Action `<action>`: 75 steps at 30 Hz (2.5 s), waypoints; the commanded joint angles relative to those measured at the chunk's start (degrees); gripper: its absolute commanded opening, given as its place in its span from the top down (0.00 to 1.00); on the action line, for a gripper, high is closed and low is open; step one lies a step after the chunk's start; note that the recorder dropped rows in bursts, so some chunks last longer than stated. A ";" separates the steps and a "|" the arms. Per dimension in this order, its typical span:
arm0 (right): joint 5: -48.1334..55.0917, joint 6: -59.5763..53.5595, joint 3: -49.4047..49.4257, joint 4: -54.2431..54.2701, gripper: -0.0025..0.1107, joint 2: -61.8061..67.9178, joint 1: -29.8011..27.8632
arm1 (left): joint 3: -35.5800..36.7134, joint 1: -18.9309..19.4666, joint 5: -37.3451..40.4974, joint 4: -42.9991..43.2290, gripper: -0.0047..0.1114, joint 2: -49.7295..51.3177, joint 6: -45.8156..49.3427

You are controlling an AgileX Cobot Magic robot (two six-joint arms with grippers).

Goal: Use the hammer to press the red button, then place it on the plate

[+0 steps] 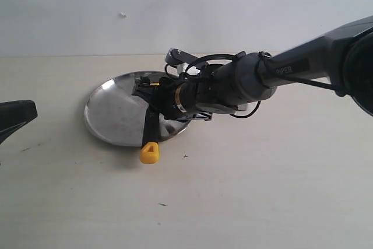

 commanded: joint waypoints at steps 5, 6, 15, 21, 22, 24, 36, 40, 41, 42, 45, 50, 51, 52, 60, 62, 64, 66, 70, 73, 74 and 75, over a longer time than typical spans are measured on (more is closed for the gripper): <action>1.85 -5.30 0.45 -0.68 0.58 -10.02 0.23 | 0.36 0.21 -0.12 -0.13 0.96 -0.28 0.08; 2.31 -6.09 1.17 -0.68 0.58 -12.20 0.23 | 0.36 0.21 -0.12 -0.13 0.96 -0.28 0.08; 8.17 -24.51 16.20 -0.43 0.95 -33.67 0.23 | 0.36 0.21 -0.12 -0.13 0.96 -0.28 0.08; 3.61 -27.35 30.52 -0.43 0.98 -46.19 0.23 | 0.36 0.21 -0.12 -0.13 0.96 -0.28 0.08; 2.43 -27.35 32.40 -0.43 0.98 -48.31 0.23 | 0.36 0.21 -0.12 -0.13 0.96 -0.28 0.08; 1.61 -27.07 36.41 -0.43 0.98 -52.35 0.23 | 0.36 0.21 -0.12 -0.13 0.96 -0.28 0.08; 6.75 -26.71 41.60 -0.43 0.98 -62.20 0.23 | 0.36 0.21 -0.12 -0.13 0.96 -0.28 0.08; 6.87 -32.78 41.50 -3.07 0.98 -62.20 0.23 | 0.36 0.21 -0.12 -0.13 0.96 -0.28 0.08; 6.87 -32.78 41.50 -3.07 0.98 -62.20 0.23 | 0.36 0.21 -0.12 -0.13 0.96 -0.28 0.08; 6.87 -32.78 41.50 -3.07 0.98 -62.20 0.23 | 0.36 0.21 -0.12 -0.13 0.96 -0.28 0.08; 8.73 -35.19 41.62 -3.71 0.98 -63.69 0.23 | 0.36 0.21 -0.12 -0.13 0.96 -0.28 0.08; 9.26 -35.62 42.27 -1.54 0.98 -72.14 -4.51 | 0.36 0.21 -0.12 -0.13 0.96 -0.28 0.08; 8.81 -35.62 42.84 -0.53 0.98 -73.95 -6.20 | 0.36 0.21 -0.12 -0.13 0.96 -0.28 0.08; 8.18 -35.62 43.66 0.32 0.98 -76.36 -8.55 | 0.36 0.21 -0.12 -0.13 0.96 -0.28 0.08; 8.19 -35.70 54.73 3.06 0.98 -99.78 -27.99 | 0.36 0.21 -0.12 -0.13 0.96 -0.28 0.08; 10.17 -35.83 57.04 2.83 0.98 -108.08 -30.89 | 0.36 0.21 -0.12 -0.13 0.96 -0.28 0.08; 13.92 -36.16 57.63 2.83 0.98 -114.38 -31.86 | 0.36 0.21 -0.12 -0.13 0.96 -0.28 0.08; 16.71 -36.16 57.63 2.83 0.98 -119.70 -31.86 | 0.36 0.21 -0.12 -0.13 0.96 -0.28 0.08; 19.80 -36.16 57.63 2.83 0.98 -128.36 -31.86 | 0.36 0.21 -0.12 -0.13 0.96 -0.28 0.08; 21.66 -36.16 57.63 3.00 0.98 -130.25 -31.86 | 0.36 0.21 -0.12 -0.13 0.96 -0.28 0.08; 22.48 -36.16 57.63 3.00 0.98 -130.25 -31.86 | 0.36 0.21 -0.12 -0.13 0.96 -0.28 0.08; 23.09 -36.16 57.63 3.51 0.98 -130.25 -31.86 | 0.36 0.21 -0.12 -0.13 0.96 -0.28 0.08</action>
